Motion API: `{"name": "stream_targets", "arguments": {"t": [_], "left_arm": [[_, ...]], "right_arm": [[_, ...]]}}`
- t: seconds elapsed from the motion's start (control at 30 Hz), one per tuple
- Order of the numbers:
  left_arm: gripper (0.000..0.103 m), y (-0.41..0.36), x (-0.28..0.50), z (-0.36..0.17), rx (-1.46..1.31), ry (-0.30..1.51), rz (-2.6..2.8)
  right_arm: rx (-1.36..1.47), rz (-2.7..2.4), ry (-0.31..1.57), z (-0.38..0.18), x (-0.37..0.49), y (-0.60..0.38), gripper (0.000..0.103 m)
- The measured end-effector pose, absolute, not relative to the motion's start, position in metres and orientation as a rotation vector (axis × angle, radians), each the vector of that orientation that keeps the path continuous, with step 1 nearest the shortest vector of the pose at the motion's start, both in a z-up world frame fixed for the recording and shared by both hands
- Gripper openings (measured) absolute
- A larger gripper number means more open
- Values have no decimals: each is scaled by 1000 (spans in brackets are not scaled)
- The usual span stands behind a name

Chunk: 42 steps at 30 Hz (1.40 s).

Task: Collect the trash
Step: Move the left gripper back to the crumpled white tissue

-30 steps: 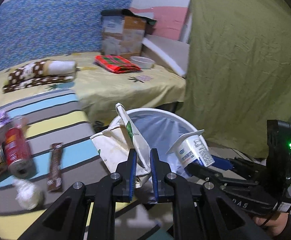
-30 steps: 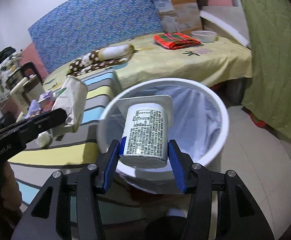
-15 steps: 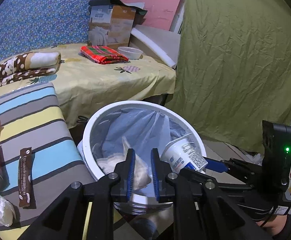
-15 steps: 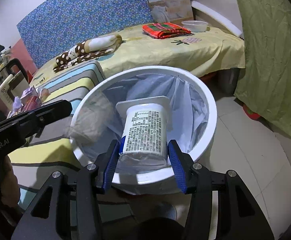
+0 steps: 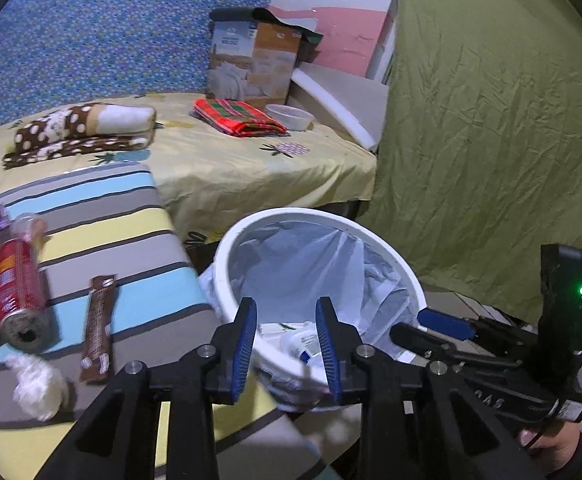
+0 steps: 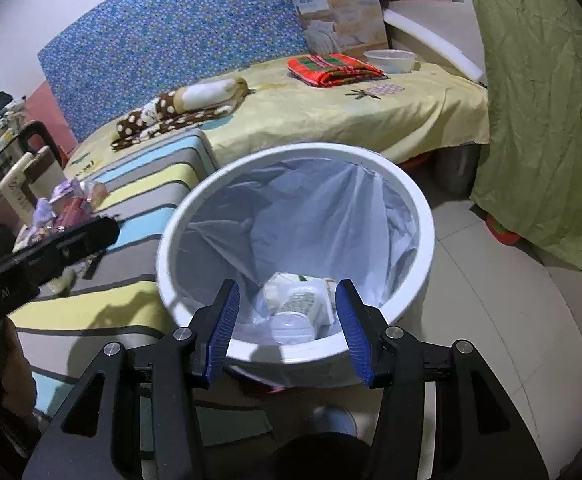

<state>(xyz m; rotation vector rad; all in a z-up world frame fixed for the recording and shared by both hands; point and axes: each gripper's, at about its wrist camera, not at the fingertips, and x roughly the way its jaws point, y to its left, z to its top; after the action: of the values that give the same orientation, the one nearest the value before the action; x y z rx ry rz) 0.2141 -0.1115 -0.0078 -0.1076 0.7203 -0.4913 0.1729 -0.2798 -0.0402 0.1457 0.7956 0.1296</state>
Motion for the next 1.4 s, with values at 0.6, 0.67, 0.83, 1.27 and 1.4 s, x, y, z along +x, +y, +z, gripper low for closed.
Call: {"name": "stream_targets", "arguments": {"t": [0.6,0.67,0.83,1.27,1.4], "left_arm": [[30,-20,142,-5,-149,686,-198],[30,-11,137,-5,-150,682,-162],[30,9,129,-8,-149,677,-90],[30,29,142,-17,-170,704,-69],[38,27,158,-23,-173,724,-73]], "right_arm": [[50,372,706,-23,146,-212,64],[54,402,728,-24,147,-205,64],[44,436,753,-27,145,-188,64],[31,463,755,-27,151,-166,60],[28,463,753,-27,156,-164,60]]}}
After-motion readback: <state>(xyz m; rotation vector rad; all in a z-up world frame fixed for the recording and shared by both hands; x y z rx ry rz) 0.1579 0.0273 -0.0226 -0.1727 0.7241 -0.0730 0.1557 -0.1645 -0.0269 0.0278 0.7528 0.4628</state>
